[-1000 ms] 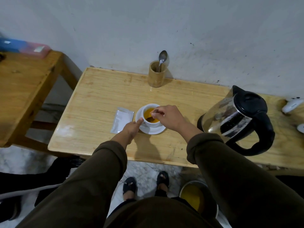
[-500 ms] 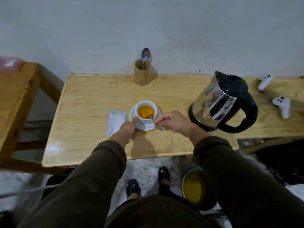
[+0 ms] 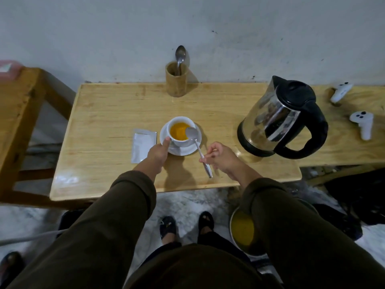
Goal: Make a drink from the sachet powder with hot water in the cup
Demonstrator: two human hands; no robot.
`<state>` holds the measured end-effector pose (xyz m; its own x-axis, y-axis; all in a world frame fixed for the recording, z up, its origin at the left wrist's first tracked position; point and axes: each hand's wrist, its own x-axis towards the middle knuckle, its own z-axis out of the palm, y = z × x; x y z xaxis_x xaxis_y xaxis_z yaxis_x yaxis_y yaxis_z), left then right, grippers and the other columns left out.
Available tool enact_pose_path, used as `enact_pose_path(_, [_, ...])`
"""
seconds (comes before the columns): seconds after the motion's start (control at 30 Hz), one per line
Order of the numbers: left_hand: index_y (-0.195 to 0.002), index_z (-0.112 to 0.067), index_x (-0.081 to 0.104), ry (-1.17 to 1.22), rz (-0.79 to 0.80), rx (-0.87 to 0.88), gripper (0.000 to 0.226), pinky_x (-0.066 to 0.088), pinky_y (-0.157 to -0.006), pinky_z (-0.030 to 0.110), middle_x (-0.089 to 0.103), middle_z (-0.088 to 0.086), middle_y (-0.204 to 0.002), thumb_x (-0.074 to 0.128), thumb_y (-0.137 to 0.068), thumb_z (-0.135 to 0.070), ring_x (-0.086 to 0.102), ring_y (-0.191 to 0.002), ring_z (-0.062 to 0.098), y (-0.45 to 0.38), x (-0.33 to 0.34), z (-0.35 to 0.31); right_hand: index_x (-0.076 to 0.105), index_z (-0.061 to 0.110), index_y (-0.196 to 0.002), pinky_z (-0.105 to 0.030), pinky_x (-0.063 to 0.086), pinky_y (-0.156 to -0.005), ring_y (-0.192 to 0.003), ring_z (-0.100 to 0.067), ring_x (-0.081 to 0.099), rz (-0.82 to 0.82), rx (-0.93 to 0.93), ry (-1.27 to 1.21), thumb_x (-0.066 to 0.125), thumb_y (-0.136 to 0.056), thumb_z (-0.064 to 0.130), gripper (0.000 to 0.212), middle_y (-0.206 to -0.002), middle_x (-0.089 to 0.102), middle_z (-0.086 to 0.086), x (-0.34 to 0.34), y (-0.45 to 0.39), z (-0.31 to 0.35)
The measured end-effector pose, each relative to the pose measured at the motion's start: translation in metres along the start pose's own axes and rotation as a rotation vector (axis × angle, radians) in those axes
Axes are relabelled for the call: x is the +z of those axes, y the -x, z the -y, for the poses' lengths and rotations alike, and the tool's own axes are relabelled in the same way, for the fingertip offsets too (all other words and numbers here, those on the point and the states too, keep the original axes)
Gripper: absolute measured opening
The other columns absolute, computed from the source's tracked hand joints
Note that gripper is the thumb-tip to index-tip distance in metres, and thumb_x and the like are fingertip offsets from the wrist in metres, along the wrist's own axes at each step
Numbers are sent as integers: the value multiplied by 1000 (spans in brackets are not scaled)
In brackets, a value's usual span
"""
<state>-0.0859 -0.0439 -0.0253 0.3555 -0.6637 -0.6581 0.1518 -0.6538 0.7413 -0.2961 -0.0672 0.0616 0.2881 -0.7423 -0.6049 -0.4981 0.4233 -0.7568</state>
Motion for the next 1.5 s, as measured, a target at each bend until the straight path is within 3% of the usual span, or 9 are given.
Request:
enact_pose_path(0.17, [-129,-6,58,10,-43,-6,96,43,-109,51,61,16,-132,49,-67,-79,56,-123,34,4,3,3,55,10,-95,-9,43,-47,-60,0,64,-21,2,-58,63,-84,-3,19,-81,66,-10,-22,-13,-8])
enact_pose_path(0.3, [-133,-4,55,-73,-97,25,75,44,-108,50,59,17,-132,39,-91,-64,55,-122,34,19,13,-5,61,21,-68,-28,48,-66,-75,-19,59,-178,99,11,71,-78,3,23,-84,67,-8,-29,-34,-22])
enact_pose_path(0.43, [-138,-6,51,-94,-155,5,71,43,-106,41,55,14,-139,37,-94,-60,51,-127,31,23,21,-7,63,17,-77,-21,41,-51,-58,-12,51,-248,180,89,67,-81,6,13,-73,59,0,-34,-47,-25])
enact_pose_path(0.6, [-139,-5,49,-148,-250,3,64,38,-93,32,51,15,-141,36,-98,-52,48,-130,32,28,32,-8,59,21,-64,-24,46,-69,-76,-20,57,-260,216,121,68,-81,6,24,-86,63,-4,-29,-63,-28])
enact_pose_path(0.7, [-139,-5,48,-151,-266,2,63,36,-92,30,51,14,-142,36,-99,-51,47,-131,31,30,34,-7,69,15,-79,-26,53,-82,-81,-16,57,-237,213,151,69,-80,7,8,-93,68,-8,-31,-68,-28])
enact_pose_path(0.8, [-138,-6,50,-143,-266,31,61,40,-99,34,52,13,-142,38,-98,-51,49,-129,30,32,35,-5,57,25,-62,-33,52,-93,-83,-15,55,-149,179,226,65,-82,11,26,-110,71,-12,-35,-69,-30])
enact_pose_path(1.2, [-142,-7,47,-107,-218,20,61,41,-104,36,52,11,-143,42,-98,-49,49,-131,29,33,32,-7,54,16,-64,-36,52,-95,-99,-25,64,-231,154,454,69,-82,25,25,-93,64,-8,-30,-62,-23])
enact_pose_path(1.33, [-139,-7,50,-128,-143,20,64,44,-101,38,55,12,-139,40,-96,-55,53,-125,29,37,24,-5,63,13,-88,-31,52,-89,-104,-25,64,-383,182,333,72,-80,24,16,-108,70,-8,-20,-48,-27])
enact_pose_path(1.5, [-128,-1,57,-279,-72,30,60,45,-87,40,61,22,-117,34,-100,-49,58,-110,38,57,6,8,68,11,-91,-23,41,-74,-85,-19,58,-483,123,169,66,-83,21,12,-85,63,-2,-5,-14,-28])
